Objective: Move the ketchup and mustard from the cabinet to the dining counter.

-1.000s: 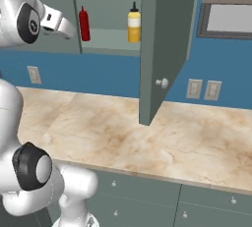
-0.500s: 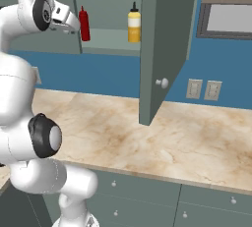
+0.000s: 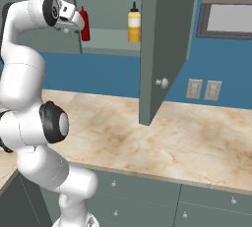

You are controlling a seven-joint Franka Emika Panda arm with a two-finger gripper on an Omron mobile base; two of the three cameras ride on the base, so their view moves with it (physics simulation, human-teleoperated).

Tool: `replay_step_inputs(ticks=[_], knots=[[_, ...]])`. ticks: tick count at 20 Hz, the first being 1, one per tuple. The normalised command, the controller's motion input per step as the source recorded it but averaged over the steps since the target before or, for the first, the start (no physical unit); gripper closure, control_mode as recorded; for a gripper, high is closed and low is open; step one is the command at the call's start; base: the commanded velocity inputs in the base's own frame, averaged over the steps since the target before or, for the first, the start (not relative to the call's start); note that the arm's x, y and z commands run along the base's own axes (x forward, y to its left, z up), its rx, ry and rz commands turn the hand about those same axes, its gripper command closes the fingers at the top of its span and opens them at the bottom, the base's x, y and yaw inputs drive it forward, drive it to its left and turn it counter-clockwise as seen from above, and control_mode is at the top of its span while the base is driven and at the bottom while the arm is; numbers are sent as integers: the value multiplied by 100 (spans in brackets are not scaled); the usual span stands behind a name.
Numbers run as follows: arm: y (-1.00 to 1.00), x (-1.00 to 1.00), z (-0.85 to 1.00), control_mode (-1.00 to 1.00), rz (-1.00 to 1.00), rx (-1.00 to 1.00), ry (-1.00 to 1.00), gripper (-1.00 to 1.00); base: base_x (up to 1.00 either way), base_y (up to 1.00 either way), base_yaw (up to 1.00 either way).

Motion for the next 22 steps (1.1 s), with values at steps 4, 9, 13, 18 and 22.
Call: replay_step_inputs(ticks=[4, 9, 13, 18, 22], knots=[[5, 26, -21, -100, 1, 0, 4, -100, 0, 0, 0], [26, 13, -19, -100, 0, 0, 5, 100, 0, 0, 0], [22, 0, -18, -100, 0, 0, 1, 100, 0, 0, 0], [41, -44, -16, -100, 0, 0, 0, 100, 0, 0, 0], [68, -95, -8, -100, 0, 0, 0, 100, 0, 0, 0]])
